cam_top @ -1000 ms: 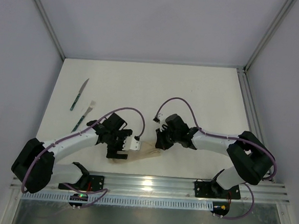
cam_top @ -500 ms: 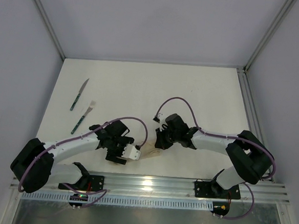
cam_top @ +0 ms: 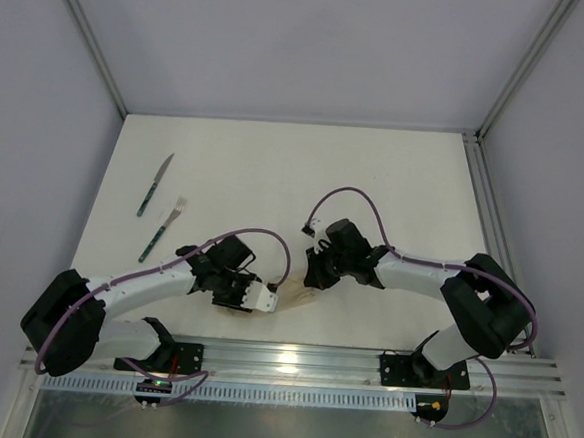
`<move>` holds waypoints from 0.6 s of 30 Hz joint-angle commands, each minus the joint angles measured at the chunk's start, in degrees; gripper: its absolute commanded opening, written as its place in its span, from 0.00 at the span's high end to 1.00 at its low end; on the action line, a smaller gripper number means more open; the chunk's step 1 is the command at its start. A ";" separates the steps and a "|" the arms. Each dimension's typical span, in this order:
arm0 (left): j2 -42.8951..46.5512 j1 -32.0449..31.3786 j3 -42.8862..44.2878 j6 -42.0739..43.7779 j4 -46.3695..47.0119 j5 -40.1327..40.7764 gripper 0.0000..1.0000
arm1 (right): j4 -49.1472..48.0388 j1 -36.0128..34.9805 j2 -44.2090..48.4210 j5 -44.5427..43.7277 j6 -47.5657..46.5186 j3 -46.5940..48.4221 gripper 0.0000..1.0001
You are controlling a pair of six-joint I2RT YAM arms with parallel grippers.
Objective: Fold the napkin into a case and place the utensils inside
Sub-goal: Fold the lower triangle-folded napkin at the center of the board.
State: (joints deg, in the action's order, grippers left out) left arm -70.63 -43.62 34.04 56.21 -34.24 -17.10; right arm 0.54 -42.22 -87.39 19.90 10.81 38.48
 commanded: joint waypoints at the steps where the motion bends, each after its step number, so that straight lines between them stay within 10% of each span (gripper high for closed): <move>1: -0.12 0.02 1.64 -2.76 -1.62 -0.65 0.56 | 2.63 1.52 -0.93 -2.15 -2.28 1.77 0.96; 18: -12.52 3.45 5.16 -12.88 9.01 3.22 0.66 | 10.45 7.32 4.94 -6.01 -3.78 7.14 0.54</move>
State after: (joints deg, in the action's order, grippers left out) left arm -81.03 -40.58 40.82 44.80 -28.21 -15.84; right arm 8.12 -35.66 -87.00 16.47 6.63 44.47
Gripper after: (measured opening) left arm 0.335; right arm 0.451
